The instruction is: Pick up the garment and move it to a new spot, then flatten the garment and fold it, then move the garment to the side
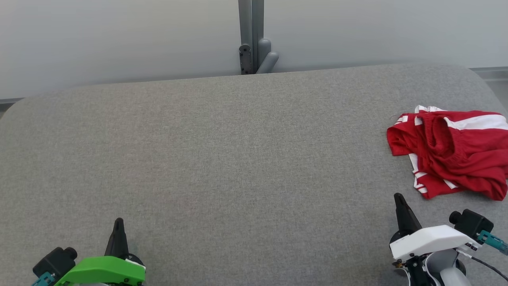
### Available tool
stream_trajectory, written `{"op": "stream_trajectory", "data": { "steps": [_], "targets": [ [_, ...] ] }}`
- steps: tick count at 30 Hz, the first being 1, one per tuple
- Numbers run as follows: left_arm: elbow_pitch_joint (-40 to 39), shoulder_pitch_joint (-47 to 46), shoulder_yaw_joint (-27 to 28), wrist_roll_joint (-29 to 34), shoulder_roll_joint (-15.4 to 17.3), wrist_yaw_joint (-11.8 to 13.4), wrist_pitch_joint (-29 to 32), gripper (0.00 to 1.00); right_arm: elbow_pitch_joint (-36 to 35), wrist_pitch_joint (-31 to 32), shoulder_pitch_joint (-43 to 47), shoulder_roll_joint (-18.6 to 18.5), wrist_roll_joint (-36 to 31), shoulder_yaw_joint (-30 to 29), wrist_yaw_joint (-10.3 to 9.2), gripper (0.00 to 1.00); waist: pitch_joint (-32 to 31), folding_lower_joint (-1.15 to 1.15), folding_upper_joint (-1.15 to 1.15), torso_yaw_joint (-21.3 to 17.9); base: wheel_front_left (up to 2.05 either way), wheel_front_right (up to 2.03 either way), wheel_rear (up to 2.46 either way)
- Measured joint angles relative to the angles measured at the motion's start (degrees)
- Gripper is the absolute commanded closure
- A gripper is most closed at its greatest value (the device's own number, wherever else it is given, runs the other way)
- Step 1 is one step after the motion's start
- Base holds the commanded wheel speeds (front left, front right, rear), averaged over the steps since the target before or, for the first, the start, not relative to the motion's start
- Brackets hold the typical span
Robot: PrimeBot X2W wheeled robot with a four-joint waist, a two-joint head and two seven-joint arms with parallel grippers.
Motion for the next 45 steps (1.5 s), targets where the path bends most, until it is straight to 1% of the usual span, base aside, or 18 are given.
{"op": "stream_trajectory", "data": {
  "steps": [22,45],
  "targets": [
    [-1.99,-1.18,1.80,-14.72,0.04,-1.47,3.99,1.00,-2.07,3.71,-0.35,-0.07,16.15,-1.57,-0.01,1.00,-0.38,0.00,0.00,0.13,0.00,0.00,0.00],
    [-3.57,-2.30,3.41,-27.49,0.12,-2.53,7.38,1.00,-3.86,7.02,-0.85,-0.14,29.77,-2.87,-0.01,1.00,-0.77,0.00,0.00,0.27,0.00,0.00,0.00]
  ]
}}
